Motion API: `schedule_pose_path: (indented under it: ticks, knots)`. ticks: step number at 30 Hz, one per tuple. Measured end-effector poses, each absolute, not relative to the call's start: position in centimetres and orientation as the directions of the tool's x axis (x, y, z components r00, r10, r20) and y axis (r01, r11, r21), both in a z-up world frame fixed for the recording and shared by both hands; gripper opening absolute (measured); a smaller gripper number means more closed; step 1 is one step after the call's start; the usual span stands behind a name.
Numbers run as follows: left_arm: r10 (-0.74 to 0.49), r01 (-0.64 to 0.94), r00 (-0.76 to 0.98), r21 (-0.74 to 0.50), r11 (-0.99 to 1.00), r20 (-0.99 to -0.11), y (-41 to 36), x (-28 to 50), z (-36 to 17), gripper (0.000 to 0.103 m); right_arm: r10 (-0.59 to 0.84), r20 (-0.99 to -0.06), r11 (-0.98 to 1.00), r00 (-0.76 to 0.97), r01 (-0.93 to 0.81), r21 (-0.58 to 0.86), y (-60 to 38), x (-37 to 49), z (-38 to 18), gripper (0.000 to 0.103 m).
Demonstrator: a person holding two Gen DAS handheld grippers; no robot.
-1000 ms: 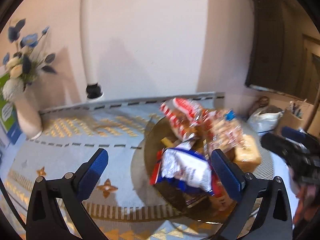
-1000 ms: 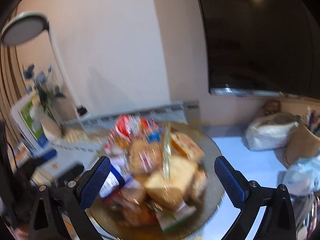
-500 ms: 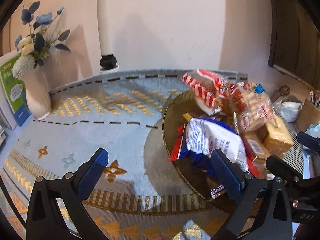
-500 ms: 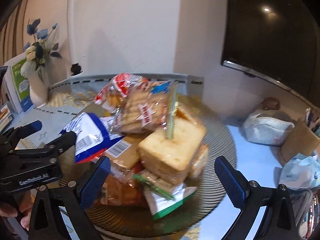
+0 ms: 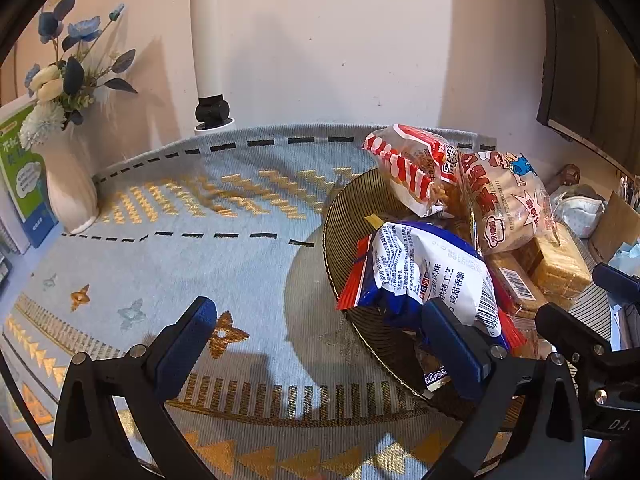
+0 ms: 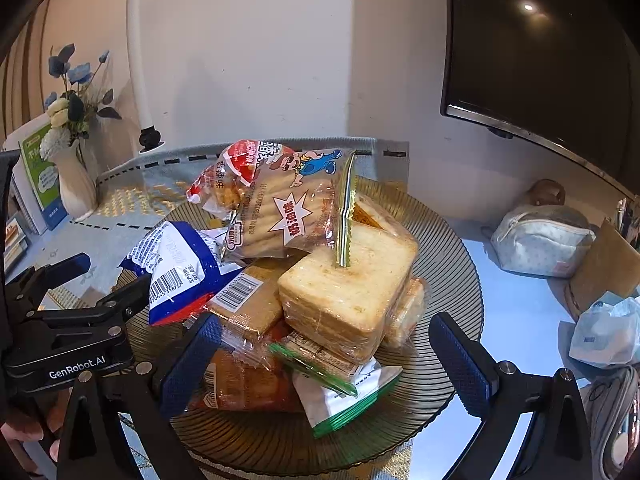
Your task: Organize snacks
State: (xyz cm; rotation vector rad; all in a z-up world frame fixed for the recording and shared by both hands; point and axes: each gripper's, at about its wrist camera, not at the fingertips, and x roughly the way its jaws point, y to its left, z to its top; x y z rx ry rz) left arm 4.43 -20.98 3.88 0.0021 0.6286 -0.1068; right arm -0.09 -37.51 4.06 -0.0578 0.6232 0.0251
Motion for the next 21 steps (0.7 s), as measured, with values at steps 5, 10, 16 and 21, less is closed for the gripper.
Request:
schedule_pose_path:
  ticks: [5,10,16,21]
  knots:
    - [-0.096,0.102,0.806,-0.022,0.995,-0.584,-20.99,4.34,3.92,0.102,0.009,-0.584,0.998,0.812,-0.044,-0.046,-37.54,0.02,4.08,0.103]
    - [-0.097,0.107,0.807,-0.018,0.994,-0.583,-20.9,4.27,3.94,0.102,0.004,-0.588,0.998,0.809,-0.039,-0.047,-37.31,-0.14,3.92,0.103]
    - [-0.1,0.111,0.806,-0.017,0.994,-0.583,-20.85,4.28,3.93,0.102,0.006,-0.588,0.998,0.809,-0.037,-0.041,-37.23,-0.3,3.92,0.103]
    - [-0.103,0.11,0.803,-0.024,0.994,-0.587,-20.78,4.32,3.89,0.102,0.004,-0.588,0.998,0.809,-0.037,-0.043,-37.28,-0.27,3.89,0.103]
